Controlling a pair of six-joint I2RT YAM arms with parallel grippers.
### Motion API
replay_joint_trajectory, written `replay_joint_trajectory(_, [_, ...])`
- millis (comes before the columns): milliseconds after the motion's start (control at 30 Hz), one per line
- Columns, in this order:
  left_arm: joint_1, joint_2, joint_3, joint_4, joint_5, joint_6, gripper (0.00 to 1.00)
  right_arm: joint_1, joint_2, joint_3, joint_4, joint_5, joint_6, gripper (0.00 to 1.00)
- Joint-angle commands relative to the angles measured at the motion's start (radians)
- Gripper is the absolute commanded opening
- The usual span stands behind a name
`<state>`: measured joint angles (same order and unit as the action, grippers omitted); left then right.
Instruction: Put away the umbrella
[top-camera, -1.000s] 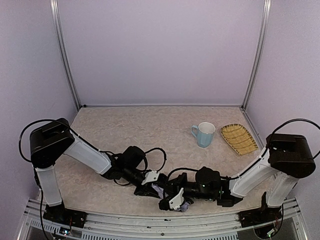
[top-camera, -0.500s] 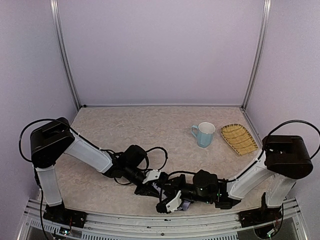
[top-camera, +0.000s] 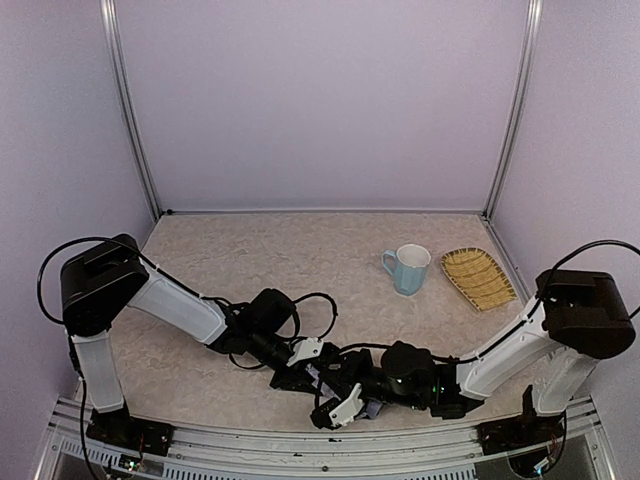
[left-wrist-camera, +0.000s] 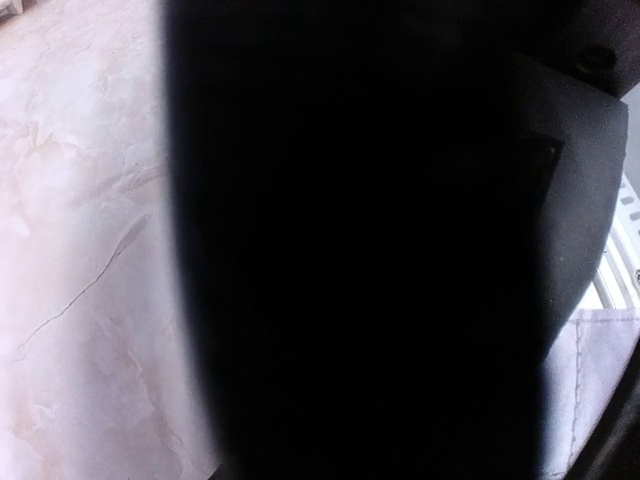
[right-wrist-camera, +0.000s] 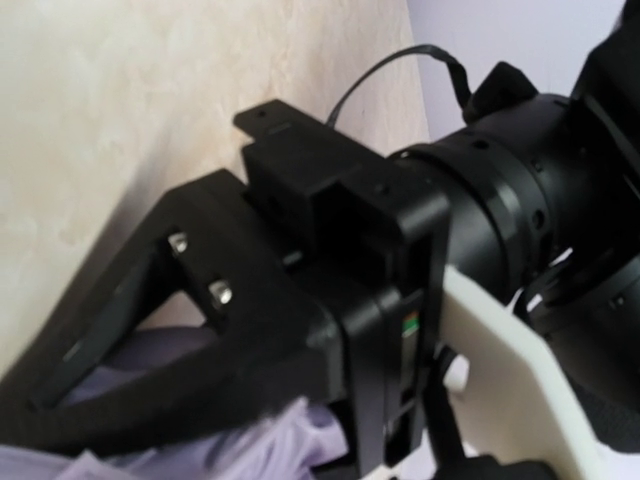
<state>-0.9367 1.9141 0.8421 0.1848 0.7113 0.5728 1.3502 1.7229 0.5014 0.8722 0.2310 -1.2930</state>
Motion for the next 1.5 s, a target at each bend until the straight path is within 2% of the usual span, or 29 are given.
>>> replay_joint_trajectory(0, [0.064,0.010,0.026,-0.003,-0.190,-0.069,0.00,0.054,0.031,-0.062,-0.310,-0.033,0.021,0.30])
replay_joint_trajectory(200, [0.068,0.014,0.042,-0.020,-0.188,-0.081,0.00,0.084,0.026,-0.062,-0.355,0.007,-0.017,0.34])
replay_joint_trajectory(500, [0.075,0.061,0.098,-0.116,-0.177,-0.095,0.00,0.102,-0.020,-0.020,-0.491,0.003,0.016,0.39])
replay_joint_trajectory(733, [0.081,0.063,0.104,-0.124,-0.183,-0.147,0.00,0.122,-0.025,0.010,-0.479,-0.020,0.042,0.42])
replay_joint_trajectory(900, [0.079,0.040,0.072,-0.062,-0.243,-0.200,0.00,0.122,0.000,0.042,-0.383,-0.037,0.110,0.42])
replay_joint_trajectory(1000, [0.076,0.029,0.052,-0.038,-0.226,-0.192,0.00,0.107,0.038,0.029,-0.324,0.037,0.119,0.41])
replay_joint_trajectory(1100, [0.080,0.039,0.055,-0.054,-0.240,-0.188,0.00,0.101,-0.006,0.000,-0.331,0.024,0.143,0.41])
replay_joint_trajectory(1233, [0.082,0.043,0.060,-0.045,-0.262,-0.203,0.00,0.100,-0.097,0.025,-0.378,-0.037,0.245,0.40])
replay_joint_trajectory(1300, [0.082,0.038,0.055,-0.019,-0.293,-0.229,0.00,0.097,-0.133,0.048,-0.366,-0.032,0.353,0.41])
replay_joint_trajectory(1400, [0.089,0.029,0.036,0.044,-0.337,-0.312,0.00,0.067,-0.180,0.096,-0.347,-0.005,0.630,0.39])
replay_joint_trajectory(1467, [0.092,0.019,0.014,0.103,-0.362,-0.386,0.00,0.026,-0.218,0.107,-0.345,-0.013,0.929,0.38])
